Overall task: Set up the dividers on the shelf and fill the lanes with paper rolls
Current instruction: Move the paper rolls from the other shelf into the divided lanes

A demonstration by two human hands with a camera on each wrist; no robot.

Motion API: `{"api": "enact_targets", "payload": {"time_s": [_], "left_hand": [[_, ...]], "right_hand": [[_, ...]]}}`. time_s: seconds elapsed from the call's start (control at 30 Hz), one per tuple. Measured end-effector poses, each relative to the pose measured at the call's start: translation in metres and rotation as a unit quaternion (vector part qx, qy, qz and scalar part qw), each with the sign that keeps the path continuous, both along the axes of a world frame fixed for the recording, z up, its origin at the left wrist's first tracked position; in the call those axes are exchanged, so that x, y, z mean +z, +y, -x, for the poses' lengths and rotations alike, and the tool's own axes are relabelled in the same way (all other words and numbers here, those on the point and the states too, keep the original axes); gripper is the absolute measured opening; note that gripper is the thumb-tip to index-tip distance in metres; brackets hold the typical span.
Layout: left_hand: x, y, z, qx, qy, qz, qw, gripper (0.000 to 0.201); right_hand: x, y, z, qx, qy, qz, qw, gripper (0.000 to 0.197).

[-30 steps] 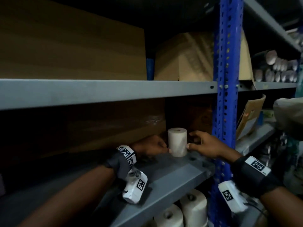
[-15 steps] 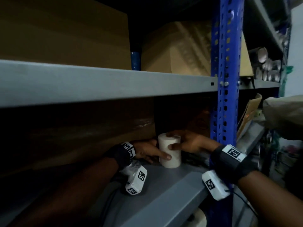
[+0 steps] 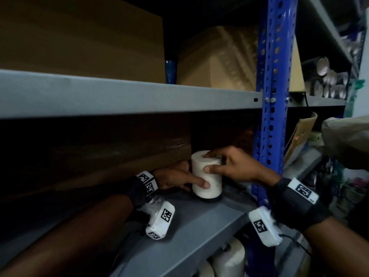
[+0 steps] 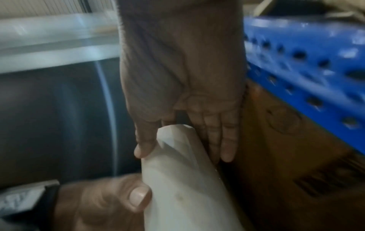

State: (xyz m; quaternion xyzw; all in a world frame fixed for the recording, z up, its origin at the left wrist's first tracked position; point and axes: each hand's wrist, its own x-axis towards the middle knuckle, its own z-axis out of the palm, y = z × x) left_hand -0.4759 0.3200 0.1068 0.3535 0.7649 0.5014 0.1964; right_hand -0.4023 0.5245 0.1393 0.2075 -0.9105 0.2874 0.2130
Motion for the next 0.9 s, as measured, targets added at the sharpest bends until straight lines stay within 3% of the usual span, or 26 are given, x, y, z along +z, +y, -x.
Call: {"api": "enact_targets", "payload": {"time_s": [0.17,0.33,0.53,0.73,0.9], "left_hand": [[0.015,-0.017,-0.069,-0.029,0.054,-0.064,0.996,0.062],[0.019,-0.032,-0.149,0.016,0.065,-0.08,0.995,0.055],[-0.003,-0.057,-0.248,0.088,0.069,-0.162,0.98,0.067],[-0.026,-0.1,-0.333,0.177,0.093,-0.211,0.957,0.066],[-0.049,-0.136,-0.401,0.254,0.115,-0.239,0.93,0.072]], "right_hand": [[0.012,-0.01,-0.062,0.048,0.026,0.033,0.998,0.041],[0.02,-0.022,-0.131,0.085,0.013,0.046,0.995,0.053],[0.009,-0.048,-0.199,0.175,-0.017,0.098,0.98,0.049],[0.0,-0.092,-0.241,0.217,-0.021,0.055,0.974,0.055],[-0.001,-0.141,-0.282,0.29,-0.041,0.011,0.956,0.048]]}}
